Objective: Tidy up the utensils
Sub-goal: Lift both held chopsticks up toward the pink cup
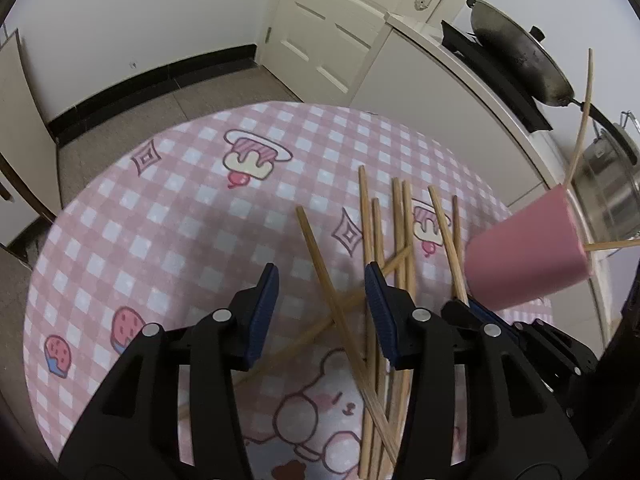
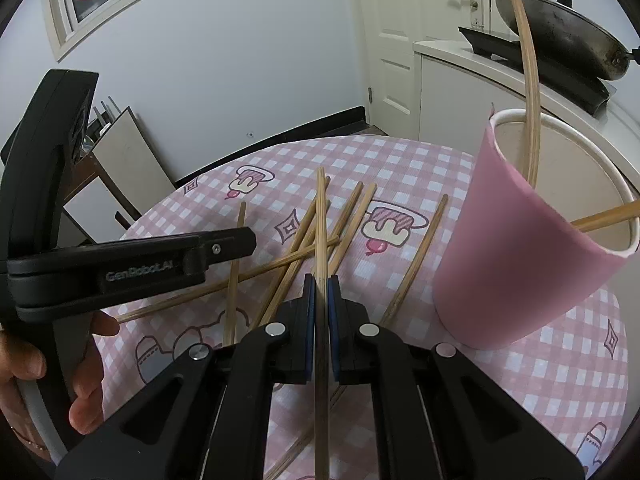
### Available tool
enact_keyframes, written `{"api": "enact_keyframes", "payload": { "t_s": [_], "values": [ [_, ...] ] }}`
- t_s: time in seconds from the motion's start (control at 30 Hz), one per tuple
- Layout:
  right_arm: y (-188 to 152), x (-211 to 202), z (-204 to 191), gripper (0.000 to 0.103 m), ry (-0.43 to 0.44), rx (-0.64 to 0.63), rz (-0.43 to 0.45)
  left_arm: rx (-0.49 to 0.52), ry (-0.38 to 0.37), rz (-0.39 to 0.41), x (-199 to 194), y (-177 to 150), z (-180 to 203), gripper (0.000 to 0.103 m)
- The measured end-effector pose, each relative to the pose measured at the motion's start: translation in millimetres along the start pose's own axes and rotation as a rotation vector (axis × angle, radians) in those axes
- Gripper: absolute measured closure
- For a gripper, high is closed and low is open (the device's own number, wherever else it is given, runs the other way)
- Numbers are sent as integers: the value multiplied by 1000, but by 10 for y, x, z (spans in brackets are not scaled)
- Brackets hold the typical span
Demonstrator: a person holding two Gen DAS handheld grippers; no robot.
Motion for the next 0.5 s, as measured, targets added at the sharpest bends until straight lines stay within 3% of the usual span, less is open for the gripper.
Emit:
{"api": "enact_keyframes", "payload": {
  "t_s": [0.1,0.3,0.5],
  "values": [
    [-2,-5,5,98,3,3,3,1,16,-5,49,11,-20,59],
    [24,-29,5,98,10,4,8,8,18,-13,137,16,-1,90],
    [96,-177,-17,98,31,10,37,4,-42,48,-128,65,80,93]
  ]
}}
Point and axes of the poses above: each gripper's, at about its wrist camera, not at the fingertips, and x roughly the way its jaws point, z to its right, y to its top, the point moved 10 cm from there along x, roughly the way its jaws point, and after that the axes turned 9 degrees about -x, right-handed, at the moved point
